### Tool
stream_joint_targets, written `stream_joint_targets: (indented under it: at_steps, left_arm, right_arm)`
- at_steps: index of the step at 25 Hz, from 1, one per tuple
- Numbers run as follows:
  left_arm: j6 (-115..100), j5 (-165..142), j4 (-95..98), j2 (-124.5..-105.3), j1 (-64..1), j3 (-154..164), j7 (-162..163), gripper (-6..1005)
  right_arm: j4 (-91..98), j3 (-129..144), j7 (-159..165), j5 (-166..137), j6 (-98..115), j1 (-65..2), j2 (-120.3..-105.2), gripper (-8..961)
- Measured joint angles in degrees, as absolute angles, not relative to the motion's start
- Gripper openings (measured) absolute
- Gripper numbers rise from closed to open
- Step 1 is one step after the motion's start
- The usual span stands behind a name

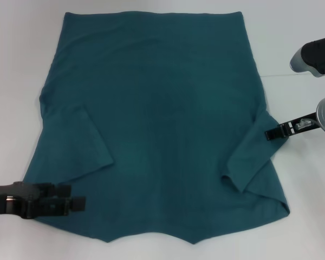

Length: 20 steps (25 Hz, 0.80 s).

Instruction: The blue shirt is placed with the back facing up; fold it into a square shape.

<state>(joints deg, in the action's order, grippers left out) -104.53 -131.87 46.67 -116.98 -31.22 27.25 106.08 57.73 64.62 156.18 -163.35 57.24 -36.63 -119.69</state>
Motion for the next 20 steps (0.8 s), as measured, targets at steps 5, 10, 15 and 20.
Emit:
stream_joint_targets:
  at_steps: [5, 10, 15, 20]
  left_arm:
    - [-103.93, -131.98, 46.62, -116.98, -31.34, 27.41, 106.07, 847]
    - [-103.8, -132.01, 46.58, -116.94, -31.55, 27.63, 106.09, 847]
    - [-103.79, -132.01, 46.58, -116.91, -31.57, 27.68, 106.26, 848]
    - [-103.79, -132.02, 46.58, -116.89, -31.55, 27.69, 106.35, 848]
  right_arm:
    - [54.05, 63.72, 156.11, -163.38, 53.49, -37.07, -119.58, 895]
    - [51.56, 63.64, 155.67, -163.38, 50.53, -37.34, -119.53, 883]
    - [49.13, 63.63, 155.49, -163.25, 47.63, -37.67, -119.53, 855]
    - [46.43, 63.63, 154.75, -162.97, 45.52, -38.4, -119.53, 826]
